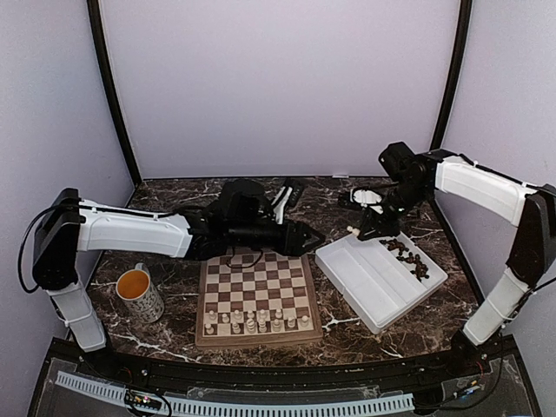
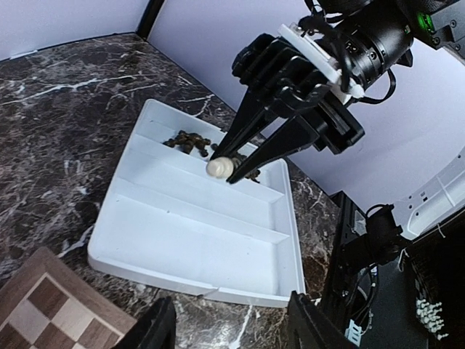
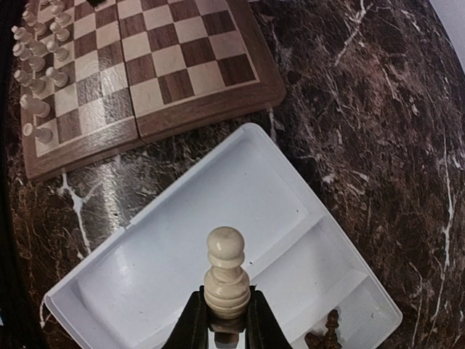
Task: Set up the chess pieces on the board
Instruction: Pick up the chess pile from the storage box, then pick up the pawn from the chess pile.
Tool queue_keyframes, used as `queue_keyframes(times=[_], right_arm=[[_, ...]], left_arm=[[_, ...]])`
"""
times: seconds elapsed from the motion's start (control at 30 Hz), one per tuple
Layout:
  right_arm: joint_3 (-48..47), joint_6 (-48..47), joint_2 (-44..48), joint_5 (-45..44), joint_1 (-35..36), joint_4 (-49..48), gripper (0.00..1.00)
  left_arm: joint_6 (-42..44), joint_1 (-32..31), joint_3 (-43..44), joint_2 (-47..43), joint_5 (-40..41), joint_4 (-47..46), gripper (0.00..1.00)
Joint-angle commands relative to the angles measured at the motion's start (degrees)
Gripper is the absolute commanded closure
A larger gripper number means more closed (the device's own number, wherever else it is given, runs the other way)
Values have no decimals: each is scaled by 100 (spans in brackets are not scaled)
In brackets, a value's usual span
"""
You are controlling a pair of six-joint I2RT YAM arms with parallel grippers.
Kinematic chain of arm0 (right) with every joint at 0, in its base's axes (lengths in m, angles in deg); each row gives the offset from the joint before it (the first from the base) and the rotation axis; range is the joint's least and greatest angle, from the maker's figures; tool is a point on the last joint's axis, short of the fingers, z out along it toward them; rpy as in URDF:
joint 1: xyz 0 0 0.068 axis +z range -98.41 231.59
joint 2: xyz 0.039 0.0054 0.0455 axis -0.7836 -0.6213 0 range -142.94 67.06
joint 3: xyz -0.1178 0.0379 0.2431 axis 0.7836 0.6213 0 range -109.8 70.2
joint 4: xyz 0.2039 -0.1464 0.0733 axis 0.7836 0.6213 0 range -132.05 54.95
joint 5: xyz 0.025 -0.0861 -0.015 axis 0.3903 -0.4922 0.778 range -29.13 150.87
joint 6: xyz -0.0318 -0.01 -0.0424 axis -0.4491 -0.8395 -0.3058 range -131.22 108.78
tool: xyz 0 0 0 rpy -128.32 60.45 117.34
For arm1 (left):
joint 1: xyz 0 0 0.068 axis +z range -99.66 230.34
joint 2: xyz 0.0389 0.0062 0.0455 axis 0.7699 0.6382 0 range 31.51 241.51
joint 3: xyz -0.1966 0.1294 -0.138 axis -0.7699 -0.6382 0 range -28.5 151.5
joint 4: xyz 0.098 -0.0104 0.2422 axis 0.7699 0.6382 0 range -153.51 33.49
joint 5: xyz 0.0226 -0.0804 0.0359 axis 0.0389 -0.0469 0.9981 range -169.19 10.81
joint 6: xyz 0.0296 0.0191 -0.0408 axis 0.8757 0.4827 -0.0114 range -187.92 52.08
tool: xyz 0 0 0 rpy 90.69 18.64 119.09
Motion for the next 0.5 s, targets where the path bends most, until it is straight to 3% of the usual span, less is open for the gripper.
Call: queue_keyframes(times=[0.0,0.2,0.47], right_arm=[[391,560,406,960,295,-315,88],[833,823,718,991,648,-602,87],[795,964,863,854,943,-600,87]], left_arm=[[-433,-198,328,367,-355,-697,46],[-978,-288,444,735,-522,-1003,50],[-1084,-300,569,861,-561,-1015,59]])
